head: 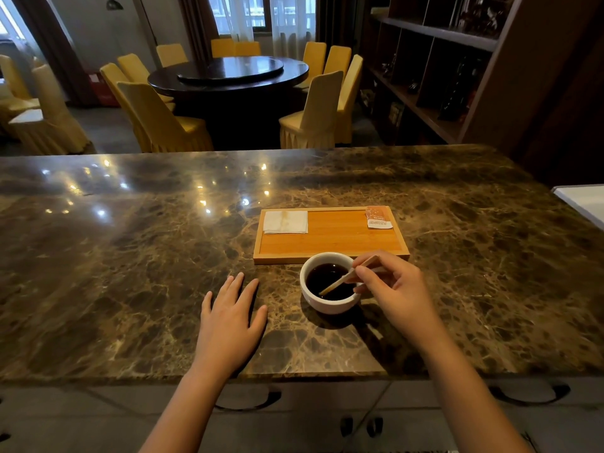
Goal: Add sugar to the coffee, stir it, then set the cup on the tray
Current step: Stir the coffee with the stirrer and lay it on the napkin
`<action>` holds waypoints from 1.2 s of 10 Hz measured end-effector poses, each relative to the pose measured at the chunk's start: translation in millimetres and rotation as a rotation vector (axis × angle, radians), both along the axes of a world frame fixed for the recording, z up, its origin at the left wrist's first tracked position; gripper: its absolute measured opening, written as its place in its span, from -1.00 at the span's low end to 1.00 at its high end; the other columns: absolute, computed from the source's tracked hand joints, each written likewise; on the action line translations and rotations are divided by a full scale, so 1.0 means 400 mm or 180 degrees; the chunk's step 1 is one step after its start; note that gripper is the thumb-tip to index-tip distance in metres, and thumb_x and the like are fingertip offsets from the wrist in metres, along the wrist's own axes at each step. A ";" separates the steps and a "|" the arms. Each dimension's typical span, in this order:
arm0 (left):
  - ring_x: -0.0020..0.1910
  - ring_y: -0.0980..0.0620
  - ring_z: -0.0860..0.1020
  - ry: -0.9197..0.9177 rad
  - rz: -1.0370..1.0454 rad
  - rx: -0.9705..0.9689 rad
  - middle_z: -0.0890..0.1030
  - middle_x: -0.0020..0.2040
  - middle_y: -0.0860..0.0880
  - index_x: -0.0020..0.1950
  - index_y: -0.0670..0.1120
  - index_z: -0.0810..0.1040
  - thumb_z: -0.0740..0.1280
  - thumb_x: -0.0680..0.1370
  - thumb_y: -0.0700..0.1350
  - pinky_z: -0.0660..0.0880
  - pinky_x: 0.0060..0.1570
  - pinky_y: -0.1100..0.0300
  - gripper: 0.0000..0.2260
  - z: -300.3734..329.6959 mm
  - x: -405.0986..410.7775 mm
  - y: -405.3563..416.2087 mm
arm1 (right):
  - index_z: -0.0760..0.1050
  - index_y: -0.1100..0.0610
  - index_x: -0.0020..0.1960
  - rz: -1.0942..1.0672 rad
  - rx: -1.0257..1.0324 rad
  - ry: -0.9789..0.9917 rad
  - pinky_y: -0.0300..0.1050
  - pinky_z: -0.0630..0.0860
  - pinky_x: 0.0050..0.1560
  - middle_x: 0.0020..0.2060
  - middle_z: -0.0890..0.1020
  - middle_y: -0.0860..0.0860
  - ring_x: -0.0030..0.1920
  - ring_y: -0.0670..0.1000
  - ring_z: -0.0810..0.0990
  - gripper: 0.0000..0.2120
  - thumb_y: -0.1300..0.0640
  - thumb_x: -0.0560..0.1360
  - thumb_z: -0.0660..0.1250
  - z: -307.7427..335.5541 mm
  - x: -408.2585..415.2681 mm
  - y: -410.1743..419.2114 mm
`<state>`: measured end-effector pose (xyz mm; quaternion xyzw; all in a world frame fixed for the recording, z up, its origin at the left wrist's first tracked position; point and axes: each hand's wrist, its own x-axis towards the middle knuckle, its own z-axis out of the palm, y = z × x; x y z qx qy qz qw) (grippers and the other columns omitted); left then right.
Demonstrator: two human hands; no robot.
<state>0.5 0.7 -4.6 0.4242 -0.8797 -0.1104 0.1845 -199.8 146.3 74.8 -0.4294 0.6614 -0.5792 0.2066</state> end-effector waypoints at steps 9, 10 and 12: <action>0.46 0.01 0.03 0.0016 -0.0011 -0.0014 0.18 0.48 -0.09 0.43 0.02 0.20 0.15 0.55 0.07 -0.08 0.40 -0.10 -0.55 -0.001 -0.001 0.000 | 0.58 0.09 -0.09 -0.0213 -0.0302 -0.0236 -0.20 0.62 -0.18 -0.14 0.67 0.09 -0.12 -0.02 0.67 -0.87 0.26 0.50 0.29 -0.025 0.013 -0.028; 0.46 0.01 0.03 0.0014 -0.0016 -0.0021 0.18 0.48 -0.09 0.43 0.02 0.20 0.15 0.56 0.07 -0.08 0.40 -0.11 -0.55 -0.001 0.000 0.000 | 0.58 0.11 -0.06 -0.0378 -0.0290 0.0049 -0.25 0.61 -0.18 -0.12 0.66 0.08 -0.12 -0.05 0.66 -0.89 0.24 0.50 0.29 -0.029 0.010 -0.032; 0.46 0.00 0.04 0.0037 -0.0025 -0.0040 0.19 0.48 -0.09 0.43 0.01 0.22 0.16 0.55 0.07 -0.06 0.41 -0.12 -0.55 -0.002 -0.001 -0.001 | 0.53 0.13 -0.06 -0.0499 -0.0153 0.1136 -0.32 0.52 -0.21 -0.15 0.58 -0.02 -0.14 -0.11 0.56 -0.91 0.26 0.51 0.27 -0.025 -0.013 -0.002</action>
